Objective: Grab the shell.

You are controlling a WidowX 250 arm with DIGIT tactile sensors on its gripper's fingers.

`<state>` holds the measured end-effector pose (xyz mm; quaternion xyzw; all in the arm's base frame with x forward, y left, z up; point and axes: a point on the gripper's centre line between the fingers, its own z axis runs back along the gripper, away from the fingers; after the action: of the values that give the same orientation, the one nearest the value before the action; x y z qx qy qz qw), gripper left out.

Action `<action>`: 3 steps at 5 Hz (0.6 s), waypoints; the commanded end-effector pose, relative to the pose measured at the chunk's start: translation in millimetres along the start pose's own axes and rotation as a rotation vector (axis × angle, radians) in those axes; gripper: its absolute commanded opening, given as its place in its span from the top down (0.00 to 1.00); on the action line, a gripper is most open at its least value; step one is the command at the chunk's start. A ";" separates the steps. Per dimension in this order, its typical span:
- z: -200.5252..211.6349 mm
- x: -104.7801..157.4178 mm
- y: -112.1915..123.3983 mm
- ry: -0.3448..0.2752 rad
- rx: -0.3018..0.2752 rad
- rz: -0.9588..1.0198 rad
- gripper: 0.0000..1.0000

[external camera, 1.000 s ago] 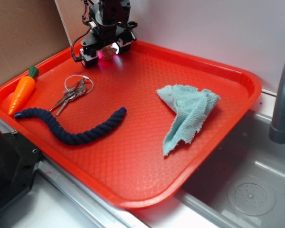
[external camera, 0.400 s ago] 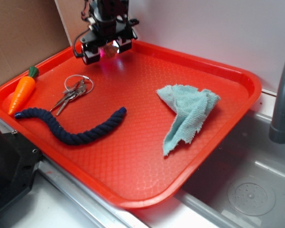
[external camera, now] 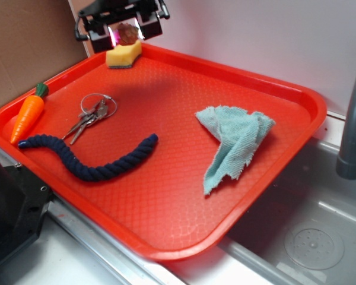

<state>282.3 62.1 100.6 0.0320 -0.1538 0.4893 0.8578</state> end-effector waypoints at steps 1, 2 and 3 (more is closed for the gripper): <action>82.7 -20.8 18.7 0.252 -0.138 -0.427 1.00; 99.1 -27.8 26.9 0.272 -0.151 -0.529 1.00; 118.7 -40.3 39.5 0.277 -0.160 -0.675 1.00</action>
<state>193.0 -6.5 182.2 -0.0536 -0.0367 0.1705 0.9832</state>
